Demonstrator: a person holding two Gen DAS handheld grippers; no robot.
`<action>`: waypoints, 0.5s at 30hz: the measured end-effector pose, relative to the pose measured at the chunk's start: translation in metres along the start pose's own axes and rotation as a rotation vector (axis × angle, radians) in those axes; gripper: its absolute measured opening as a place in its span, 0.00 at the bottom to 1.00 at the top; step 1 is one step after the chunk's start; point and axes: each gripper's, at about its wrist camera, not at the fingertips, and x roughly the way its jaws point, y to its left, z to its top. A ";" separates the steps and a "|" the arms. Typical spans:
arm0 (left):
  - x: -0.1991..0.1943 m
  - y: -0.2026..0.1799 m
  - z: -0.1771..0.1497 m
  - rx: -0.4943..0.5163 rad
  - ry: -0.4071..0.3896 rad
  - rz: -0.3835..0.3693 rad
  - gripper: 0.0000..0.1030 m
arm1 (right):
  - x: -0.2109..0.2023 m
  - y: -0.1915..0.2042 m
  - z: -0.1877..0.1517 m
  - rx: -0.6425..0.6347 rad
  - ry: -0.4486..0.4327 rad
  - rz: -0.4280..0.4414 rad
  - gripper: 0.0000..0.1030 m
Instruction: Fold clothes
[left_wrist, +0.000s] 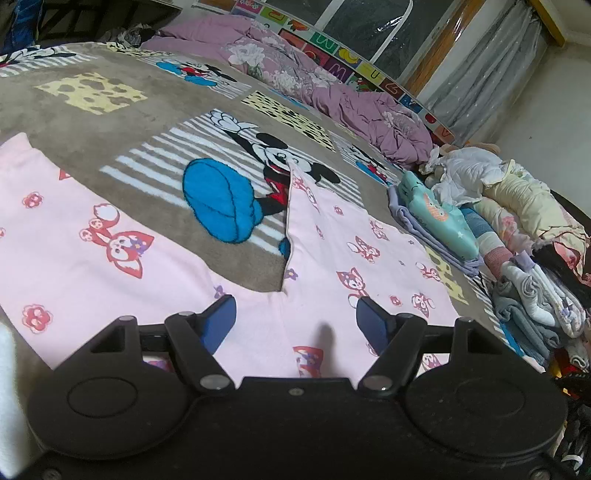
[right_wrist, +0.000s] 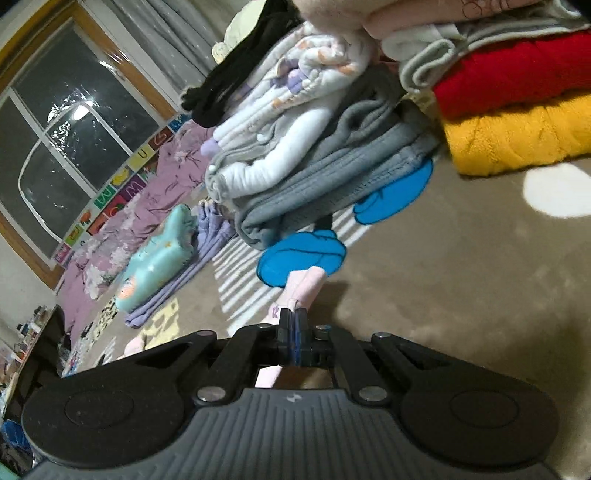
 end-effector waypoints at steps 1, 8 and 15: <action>0.000 0.000 0.000 -0.001 0.000 0.000 0.70 | 0.001 0.002 0.000 -0.009 0.001 -0.007 0.03; -0.002 0.002 0.002 -0.007 -0.001 0.004 0.70 | 0.001 0.002 0.000 -0.019 0.020 -0.043 0.03; -0.030 -0.018 0.004 0.103 -0.101 0.071 0.70 | -0.014 0.008 0.004 -0.070 -0.040 -0.154 0.17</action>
